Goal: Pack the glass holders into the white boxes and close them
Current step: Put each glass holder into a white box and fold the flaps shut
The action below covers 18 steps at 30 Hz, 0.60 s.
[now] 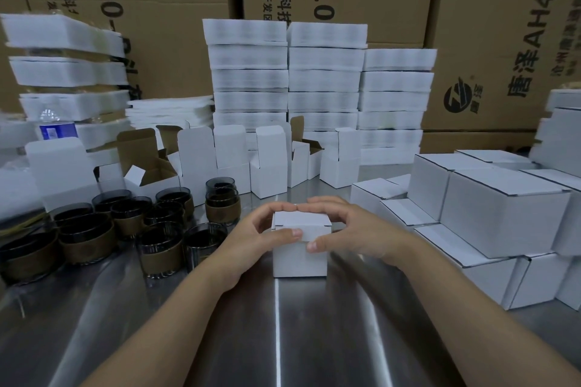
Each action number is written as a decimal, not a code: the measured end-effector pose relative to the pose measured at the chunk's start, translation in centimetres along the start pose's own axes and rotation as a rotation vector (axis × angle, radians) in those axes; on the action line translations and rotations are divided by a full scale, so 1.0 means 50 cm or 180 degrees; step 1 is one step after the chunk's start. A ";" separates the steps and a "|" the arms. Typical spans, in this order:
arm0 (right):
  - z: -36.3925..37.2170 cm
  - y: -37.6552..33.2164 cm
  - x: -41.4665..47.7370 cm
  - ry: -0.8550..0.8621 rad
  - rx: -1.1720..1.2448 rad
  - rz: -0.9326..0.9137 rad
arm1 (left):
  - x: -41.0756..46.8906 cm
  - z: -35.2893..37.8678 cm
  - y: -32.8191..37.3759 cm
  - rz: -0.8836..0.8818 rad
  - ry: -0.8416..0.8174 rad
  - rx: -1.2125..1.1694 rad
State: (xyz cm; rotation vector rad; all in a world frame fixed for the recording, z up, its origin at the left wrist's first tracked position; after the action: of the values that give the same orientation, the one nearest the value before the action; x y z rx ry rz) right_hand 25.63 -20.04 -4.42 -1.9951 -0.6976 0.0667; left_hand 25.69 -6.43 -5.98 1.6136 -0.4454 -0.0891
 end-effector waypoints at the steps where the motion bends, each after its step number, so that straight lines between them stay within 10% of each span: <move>1: 0.000 -0.003 0.000 -0.0009 0.0000 -0.0009 | 0.000 0.000 0.001 0.0015 0.0004 0.0016; 18: -0.008 -0.023 -0.009 0.0351 0.0259 0.0058 | -0.003 0.001 0.006 -0.0057 0.0081 -0.0023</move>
State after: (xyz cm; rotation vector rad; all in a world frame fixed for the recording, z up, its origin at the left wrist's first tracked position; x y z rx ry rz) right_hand 24.86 -20.18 -3.38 -1.9121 -0.5969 -0.0039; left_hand 25.49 -6.42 -5.71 1.6102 -0.4107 -0.0837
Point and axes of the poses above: each hand's wrist, its own x-axis towards the middle knuckle, its own z-axis out of the palm, y = z × x, the point moved 9 cm from there along x, towards the middle knuckle, and after that the axes turned 4 degrees about -z, right-handed, at the moved point
